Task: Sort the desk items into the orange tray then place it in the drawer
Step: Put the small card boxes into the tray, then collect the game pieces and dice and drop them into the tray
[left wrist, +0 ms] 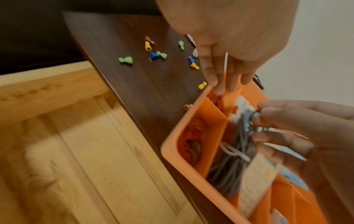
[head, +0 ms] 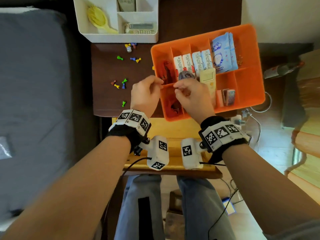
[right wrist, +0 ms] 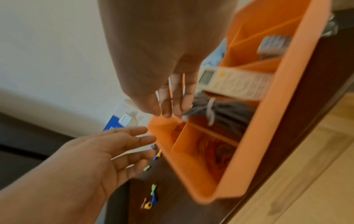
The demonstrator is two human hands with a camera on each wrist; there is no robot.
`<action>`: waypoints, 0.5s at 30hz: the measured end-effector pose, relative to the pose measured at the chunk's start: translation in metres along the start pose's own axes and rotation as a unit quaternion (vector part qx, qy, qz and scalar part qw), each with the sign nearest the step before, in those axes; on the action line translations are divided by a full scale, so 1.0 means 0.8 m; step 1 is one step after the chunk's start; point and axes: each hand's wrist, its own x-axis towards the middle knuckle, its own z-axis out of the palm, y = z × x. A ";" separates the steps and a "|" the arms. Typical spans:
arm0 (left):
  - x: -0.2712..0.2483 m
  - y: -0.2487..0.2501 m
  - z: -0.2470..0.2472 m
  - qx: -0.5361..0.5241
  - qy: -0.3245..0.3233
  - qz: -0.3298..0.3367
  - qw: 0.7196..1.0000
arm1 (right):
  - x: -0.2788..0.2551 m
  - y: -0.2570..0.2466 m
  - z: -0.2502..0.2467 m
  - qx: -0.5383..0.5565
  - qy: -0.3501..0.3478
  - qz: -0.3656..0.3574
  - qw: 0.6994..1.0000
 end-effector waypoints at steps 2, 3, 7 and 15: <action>-0.001 -0.021 -0.019 0.018 0.019 -0.030 0.999 | 0.004 -0.012 0.022 0.003 -0.010 -0.004 1.000; -0.001 -0.033 -0.029 0.039 0.029 -0.047 0.998 | 0.006 -0.017 0.034 0.009 -0.015 -0.002 1.000; 0.003 -0.084 -0.062 0.113 0.034 -0.113 0.987 | 0.013 -0.033 0.076 0.008 -0.044 0.012 0.999; 0.011 -0.148 -0.072 0.134 -0.004 -0.162 0.978 | 0.021 -0.036 0.109 -0.029 -0.033 0.030 0.999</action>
